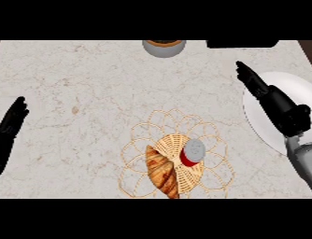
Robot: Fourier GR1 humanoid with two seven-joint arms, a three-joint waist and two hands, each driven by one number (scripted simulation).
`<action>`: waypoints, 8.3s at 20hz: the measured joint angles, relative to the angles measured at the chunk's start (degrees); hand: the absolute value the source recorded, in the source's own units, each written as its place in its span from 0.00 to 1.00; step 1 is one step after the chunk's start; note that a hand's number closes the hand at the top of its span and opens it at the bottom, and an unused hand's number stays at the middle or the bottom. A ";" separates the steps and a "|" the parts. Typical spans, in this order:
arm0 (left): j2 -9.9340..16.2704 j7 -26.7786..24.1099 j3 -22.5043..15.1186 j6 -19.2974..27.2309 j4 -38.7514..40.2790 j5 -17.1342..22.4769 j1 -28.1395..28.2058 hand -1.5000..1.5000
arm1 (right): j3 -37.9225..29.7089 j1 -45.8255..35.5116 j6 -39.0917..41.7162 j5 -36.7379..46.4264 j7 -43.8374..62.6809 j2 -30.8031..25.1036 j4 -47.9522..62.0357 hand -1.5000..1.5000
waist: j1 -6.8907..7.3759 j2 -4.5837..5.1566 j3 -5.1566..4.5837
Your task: Pick the croissant from the placemat and place it in the plate
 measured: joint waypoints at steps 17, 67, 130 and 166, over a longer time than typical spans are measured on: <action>-16.33 15.62 -8.01 3.05 -0.55 4.05 0.47 0.50 | 9.98 -13.54 -11.63 25.75 1.51 8.45 -8.94 0.00 | 1.10 -1.12 0.01; -20.71 20.24 -5.15 0.42 -3.41 0.77 1.29 0.50 | 37.04 -4.80 24.31 68.79 42.38 25.92 -9.81 0.00 | 0.96 -1.01 0.00; -23.61 19.38 -3.06 -1.73 -2.74 -2.54 1.18 0.50 | -6.03 21.13 -48.51 61.69 32.58 11.22 -19.33 1.00 | 1.05 -0.86 0.17; -24.10 19.73 -2.84 -3.42 -3.05 -2.84 0.81 0.50 | -41.84 -10.91 -19.50 11.14 -32.21 -2.05 57.56 0.00 | 2.14 -0.47 0.21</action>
